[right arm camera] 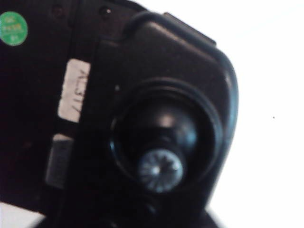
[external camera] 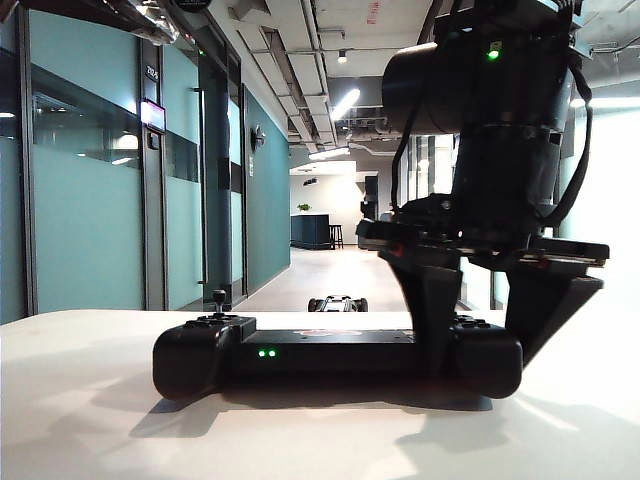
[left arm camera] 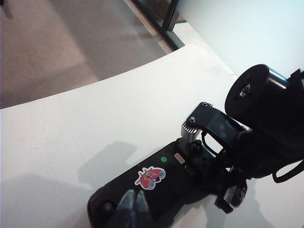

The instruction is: Push the left joystick on the remote control sitting on the white table forward to make the robot dog walk in a straight line until it approaches the door.

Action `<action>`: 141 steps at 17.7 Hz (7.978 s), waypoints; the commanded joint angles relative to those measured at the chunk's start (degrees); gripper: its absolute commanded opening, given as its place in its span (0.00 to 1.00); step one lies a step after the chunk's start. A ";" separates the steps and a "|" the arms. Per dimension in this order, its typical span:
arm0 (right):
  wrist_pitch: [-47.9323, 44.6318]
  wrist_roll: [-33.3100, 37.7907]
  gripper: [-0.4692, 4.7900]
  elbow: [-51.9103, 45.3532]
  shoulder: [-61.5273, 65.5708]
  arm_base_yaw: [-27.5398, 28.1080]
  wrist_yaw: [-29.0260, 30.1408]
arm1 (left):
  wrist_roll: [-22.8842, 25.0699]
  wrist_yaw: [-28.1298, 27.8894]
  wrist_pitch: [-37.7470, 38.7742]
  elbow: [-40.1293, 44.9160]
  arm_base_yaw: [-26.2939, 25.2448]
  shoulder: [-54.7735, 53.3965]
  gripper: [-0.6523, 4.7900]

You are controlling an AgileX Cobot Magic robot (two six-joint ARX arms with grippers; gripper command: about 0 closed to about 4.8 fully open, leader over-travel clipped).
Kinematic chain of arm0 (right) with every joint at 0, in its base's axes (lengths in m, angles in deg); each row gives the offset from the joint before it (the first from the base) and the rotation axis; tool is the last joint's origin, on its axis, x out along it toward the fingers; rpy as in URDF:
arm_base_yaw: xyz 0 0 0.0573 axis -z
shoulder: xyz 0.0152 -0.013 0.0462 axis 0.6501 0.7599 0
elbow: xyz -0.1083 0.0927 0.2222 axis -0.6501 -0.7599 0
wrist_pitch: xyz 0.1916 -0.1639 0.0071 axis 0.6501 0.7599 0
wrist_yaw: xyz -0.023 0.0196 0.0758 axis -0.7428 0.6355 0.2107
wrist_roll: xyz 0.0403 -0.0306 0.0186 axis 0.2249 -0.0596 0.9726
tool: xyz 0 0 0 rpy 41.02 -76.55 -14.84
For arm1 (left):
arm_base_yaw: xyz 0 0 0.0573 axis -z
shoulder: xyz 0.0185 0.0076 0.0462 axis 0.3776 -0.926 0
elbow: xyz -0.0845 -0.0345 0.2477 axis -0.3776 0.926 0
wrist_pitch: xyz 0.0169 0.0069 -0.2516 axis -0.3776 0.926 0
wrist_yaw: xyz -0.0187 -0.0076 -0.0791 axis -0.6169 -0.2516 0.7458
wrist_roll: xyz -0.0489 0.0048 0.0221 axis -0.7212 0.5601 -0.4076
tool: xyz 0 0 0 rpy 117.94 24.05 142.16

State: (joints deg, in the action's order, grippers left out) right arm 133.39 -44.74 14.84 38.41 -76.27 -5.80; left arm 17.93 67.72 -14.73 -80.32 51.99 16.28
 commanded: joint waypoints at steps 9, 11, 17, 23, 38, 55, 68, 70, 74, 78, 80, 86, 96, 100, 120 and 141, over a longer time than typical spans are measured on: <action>-0.13 10.16 0.35 0.17 -0.28 -0.11 -1.70 | 1.29 0.37 -0.33 -0.24 0.07 0.13 0.11; 0.28 10.19 0.35 0.17 -0.28 -0.11 -4.09 | 1.46 0.48 -0.33 -0.22 0.07 0.04 0.11; 0.48 13.16 0.35 0.17 -0.28 -0.04 -4.37 | 9.38 6.73 -0.44 -0.04 0.07 -5.81 0.11; 0.15 14.84 0.35 0.17 -0.28 -0.04 -4.35 | 16.83 11.85 -1.27 -0.02 0.07 -15.52 0.11; -0.39 12.66 0.34 0.17 -0.28 -0.02 -4.26 | 20.85 15.17 -16.04 7.32 -0.02 -27.06 0.11; 0.33 13.11 0.34 0.17 -0.28 -0.04 -4.13 | 18.69 10.32 -24.83 8.72 -2.49 -32.98 0.11; 0.46 13.11 0.34 0.17 -0.28 -0.04 -4.13 | 19.61 19.32 -25.42 8.70 -4.63 -36.28 0.11; 0.44 13.11 0.34 0.17 -0.28 -0.04 -4.13 | 19.37 19.28 -26.36 8.70 -4.63 -36.30 0.11; 0.44 13.11 0.34 0.17 -0.28 -0.04 -4.13 | 19.37 17.73 -26.82 8.70 -4.63 -36.35 0.11; 0.48 13.09 0.34 0.17 -0.28 -0.04 -4.13 | 19.34 17.55 -27.82 8.70 -4.63 -36.46 0.11; 0.48 13.09 0.34 0.17 -0.28 -0.04 -4.11 | 19.30 16.68 -28.17 8.70 -4.63 -36.65 0.11; 0.46 13.09 0.34 0.17 -0.28 -0.04 -4.09 | 18.86 16.70 -28.96 8.70 -4.63 -36.65 0.11; 0.46 13.09 0.34 0.17 -0.28 -0.04 -4.09 | 17.86 16.70 -30.40 8.70 -4.63 -36.65 0.11; 0.48 13.09 0.34 0.17 -0.28 -0.04 -4.09 | 17.86 16.70 -30.45 8.70 -4.63 -36.98 0.11; 1.03 13.09 0.34 0.17 -0.28 -0.11 -3.98 | 17.84 16.74 -30.84 8.70 -4.61 -38.21 0.11; 0.44 12.87 0.34 0.17 -0.28 -0.11 -4.13 | 17.86 16.76 -30.84 8.70 -4.63 -38.18 0.11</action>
State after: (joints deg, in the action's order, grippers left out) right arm 134.40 -31.60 14.93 38.41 -76.25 -10.55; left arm 35.96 84.81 -45.31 -71.53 47.40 -21.86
